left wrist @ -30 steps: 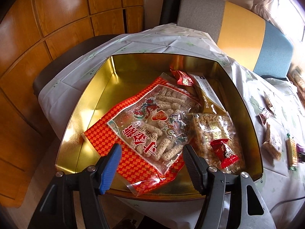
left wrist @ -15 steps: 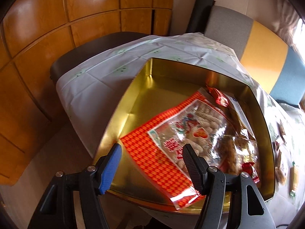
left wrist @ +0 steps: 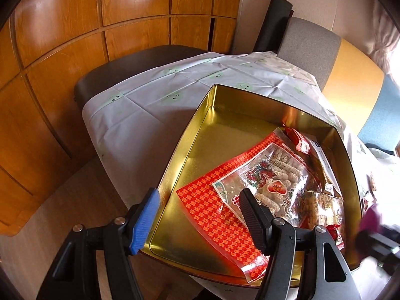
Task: Organize snacks
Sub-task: 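Carry the purple bag with the right gripper into the gold tin and release, then move both grippers away from the tin back over the remaining snacks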
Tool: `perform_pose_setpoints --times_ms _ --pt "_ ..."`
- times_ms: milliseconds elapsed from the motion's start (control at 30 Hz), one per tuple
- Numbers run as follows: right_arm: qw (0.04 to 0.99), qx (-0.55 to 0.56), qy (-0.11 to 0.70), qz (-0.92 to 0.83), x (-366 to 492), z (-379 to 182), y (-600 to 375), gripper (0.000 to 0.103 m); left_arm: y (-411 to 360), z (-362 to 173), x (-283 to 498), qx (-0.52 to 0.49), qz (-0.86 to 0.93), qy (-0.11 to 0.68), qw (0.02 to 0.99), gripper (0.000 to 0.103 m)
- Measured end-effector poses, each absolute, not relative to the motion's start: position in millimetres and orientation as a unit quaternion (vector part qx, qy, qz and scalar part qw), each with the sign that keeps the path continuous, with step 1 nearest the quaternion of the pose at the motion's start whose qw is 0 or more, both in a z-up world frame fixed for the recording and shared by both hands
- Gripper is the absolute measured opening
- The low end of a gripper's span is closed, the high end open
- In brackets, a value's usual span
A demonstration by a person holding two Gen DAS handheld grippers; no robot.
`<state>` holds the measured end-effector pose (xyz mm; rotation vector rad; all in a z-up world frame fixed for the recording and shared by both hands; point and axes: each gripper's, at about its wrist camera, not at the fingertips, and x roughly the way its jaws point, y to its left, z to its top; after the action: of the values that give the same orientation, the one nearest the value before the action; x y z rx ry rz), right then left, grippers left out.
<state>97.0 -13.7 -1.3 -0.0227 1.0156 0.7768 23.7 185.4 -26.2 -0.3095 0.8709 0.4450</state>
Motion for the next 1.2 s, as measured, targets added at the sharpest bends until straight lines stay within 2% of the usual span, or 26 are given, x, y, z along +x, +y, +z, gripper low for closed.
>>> perform_pose_setpoints --times_ms 100,333,1200 --pt "0.786 -0.009 0.494 0.371 98 -21 12 0.045 185 -27 23 -0.149 0.211 0.417 0.871 0.067" --pt "0.775 -0.025 0.518 0.362 93 -48 23 0.046 180 -28 23 -0.142 0.206 0.416 0.874 0.067" --pt "0.838 0.0 0.46 0.293 86 -5 -51 0.046 139 -14 21 -0.077 0.174 0.403 0.895 0.067"
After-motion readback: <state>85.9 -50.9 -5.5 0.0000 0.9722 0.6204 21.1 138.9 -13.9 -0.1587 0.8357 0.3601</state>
